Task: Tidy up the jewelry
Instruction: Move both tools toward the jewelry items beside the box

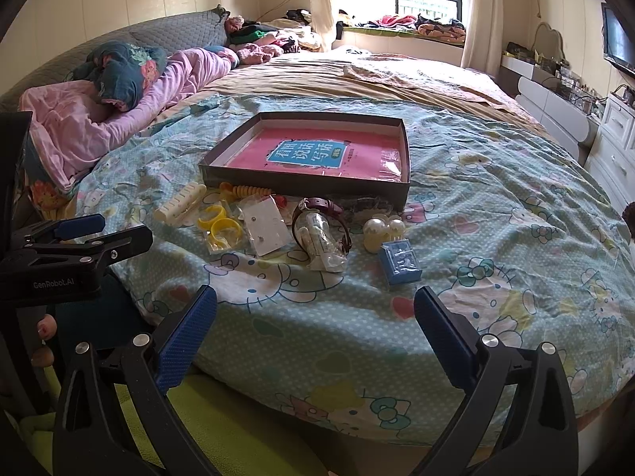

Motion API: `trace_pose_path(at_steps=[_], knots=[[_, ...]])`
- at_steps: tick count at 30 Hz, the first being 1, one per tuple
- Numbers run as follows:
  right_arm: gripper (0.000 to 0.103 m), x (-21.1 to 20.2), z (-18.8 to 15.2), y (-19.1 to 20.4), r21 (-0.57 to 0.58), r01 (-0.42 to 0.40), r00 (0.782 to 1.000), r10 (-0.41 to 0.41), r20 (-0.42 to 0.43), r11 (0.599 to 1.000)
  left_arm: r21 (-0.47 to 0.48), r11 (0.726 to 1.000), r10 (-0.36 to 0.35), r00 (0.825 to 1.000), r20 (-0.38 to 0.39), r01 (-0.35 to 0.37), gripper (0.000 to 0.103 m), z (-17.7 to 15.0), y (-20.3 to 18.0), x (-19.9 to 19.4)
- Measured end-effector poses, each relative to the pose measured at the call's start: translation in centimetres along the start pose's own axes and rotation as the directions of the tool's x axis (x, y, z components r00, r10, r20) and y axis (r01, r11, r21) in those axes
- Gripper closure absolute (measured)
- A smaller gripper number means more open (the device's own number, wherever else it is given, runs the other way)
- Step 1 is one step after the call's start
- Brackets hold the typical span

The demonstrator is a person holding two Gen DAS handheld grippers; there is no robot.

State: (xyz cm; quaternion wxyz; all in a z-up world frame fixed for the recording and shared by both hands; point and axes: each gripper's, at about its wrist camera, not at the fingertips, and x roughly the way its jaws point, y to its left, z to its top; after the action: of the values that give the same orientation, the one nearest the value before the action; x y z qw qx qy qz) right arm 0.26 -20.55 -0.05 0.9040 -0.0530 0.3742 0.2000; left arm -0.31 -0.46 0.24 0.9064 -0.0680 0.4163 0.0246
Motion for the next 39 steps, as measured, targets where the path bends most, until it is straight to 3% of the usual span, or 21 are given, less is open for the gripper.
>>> trace_pose_path(at_steps=[24,39], knots=[[0.004,0.3,-0.2,0.4,-0.005,-0.023,1.0,0.023,-0.005,1.0,-0.007,1.0,-0.005,1.0,-0.004,0.005,0.009,0.0,-0.1,0.2],[0.004,2.6,1.5,-0.8,0.03,-0.061,0.998,0.062,-0.032,0.998,-0.077,0.996,0.033,0.999,-0.022,-0.035,0.009,0.5,3.0,1.4]])
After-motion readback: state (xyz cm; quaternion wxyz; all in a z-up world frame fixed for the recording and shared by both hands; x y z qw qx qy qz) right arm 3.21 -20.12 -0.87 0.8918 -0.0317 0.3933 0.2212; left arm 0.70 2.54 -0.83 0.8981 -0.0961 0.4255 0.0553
